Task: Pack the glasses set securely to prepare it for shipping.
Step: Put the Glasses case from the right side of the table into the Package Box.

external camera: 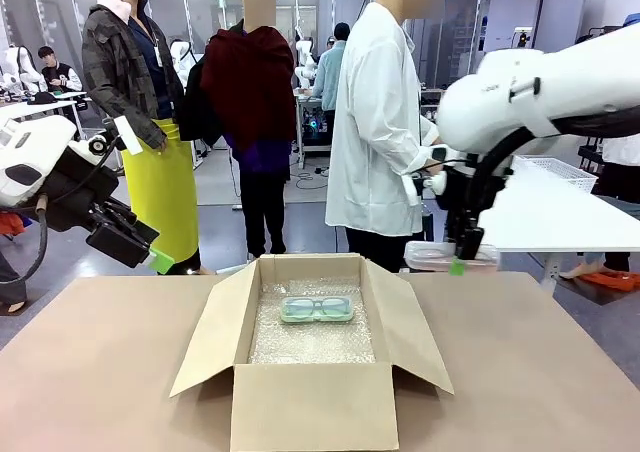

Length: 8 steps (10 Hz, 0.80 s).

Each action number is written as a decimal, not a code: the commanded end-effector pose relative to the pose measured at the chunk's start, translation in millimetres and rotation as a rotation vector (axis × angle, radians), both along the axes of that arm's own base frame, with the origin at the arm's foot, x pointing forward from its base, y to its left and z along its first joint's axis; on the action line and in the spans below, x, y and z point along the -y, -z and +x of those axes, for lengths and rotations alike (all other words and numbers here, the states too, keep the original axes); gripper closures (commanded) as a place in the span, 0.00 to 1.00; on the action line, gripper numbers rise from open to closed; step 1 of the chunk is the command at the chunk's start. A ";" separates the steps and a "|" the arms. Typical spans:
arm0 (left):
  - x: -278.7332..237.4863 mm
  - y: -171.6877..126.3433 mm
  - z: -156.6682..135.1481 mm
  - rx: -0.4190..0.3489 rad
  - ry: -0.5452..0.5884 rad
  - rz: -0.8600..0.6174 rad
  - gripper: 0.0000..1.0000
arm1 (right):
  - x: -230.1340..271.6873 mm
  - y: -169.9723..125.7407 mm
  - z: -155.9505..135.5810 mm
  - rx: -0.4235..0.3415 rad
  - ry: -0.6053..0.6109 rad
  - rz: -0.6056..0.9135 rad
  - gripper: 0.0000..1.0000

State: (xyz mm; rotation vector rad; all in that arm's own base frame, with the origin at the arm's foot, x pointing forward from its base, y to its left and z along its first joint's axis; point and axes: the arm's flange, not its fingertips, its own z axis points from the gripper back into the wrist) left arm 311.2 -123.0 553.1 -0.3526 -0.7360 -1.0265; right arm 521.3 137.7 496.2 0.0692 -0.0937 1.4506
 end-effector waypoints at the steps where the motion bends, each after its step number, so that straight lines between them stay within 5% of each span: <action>1: -1.6 -0.2 -0.5 -0.003 0.014 -0.013 0.00 | -43.5 1.9 2.8 0.016 0.040 -0.018 0.52; 8: -1.6 -0.2 -0.5 -0.003 0.014 -0.013 0.00 | -204.2 38.0 12.6 0.043 -0.060 -0.085 0.52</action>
